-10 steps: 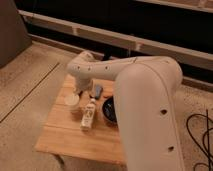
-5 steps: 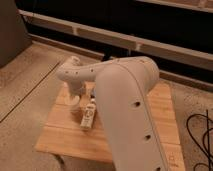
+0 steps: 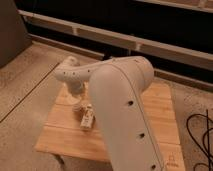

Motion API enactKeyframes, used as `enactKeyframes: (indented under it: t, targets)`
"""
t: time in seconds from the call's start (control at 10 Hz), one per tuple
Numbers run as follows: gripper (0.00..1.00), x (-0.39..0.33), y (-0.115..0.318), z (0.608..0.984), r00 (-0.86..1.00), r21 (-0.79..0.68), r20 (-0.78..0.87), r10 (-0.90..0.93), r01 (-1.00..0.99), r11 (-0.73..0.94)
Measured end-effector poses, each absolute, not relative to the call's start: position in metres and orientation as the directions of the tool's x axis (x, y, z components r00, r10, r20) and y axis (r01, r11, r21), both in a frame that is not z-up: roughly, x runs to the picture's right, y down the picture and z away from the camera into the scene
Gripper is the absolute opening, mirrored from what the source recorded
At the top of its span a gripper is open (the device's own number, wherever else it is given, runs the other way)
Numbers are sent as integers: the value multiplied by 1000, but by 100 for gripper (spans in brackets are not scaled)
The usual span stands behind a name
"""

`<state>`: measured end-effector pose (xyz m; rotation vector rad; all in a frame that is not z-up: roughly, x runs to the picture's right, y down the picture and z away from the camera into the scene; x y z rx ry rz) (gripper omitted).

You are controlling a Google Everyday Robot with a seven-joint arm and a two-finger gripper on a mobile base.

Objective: Pick up the ceramic cup

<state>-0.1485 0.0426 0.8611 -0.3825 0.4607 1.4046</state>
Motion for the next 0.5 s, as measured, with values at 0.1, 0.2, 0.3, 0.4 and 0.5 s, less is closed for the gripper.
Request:
enactKeyframes:
  t: [0.1,0.2,0.3,0.4,0.5]
  targets:
    - [0,-148,36,856,115,13,-504,856,-990,140]
    - [0,-149,27,847,129,6,-481,867,-989,150]
    - [0,-152,21,839,142,-3,-463,875,-987,159]
    - [0,-155,18,835,152,-14,-451,880,-986,164]
    - [0,-155,17,834,153,-14,-451,880,-986,164]
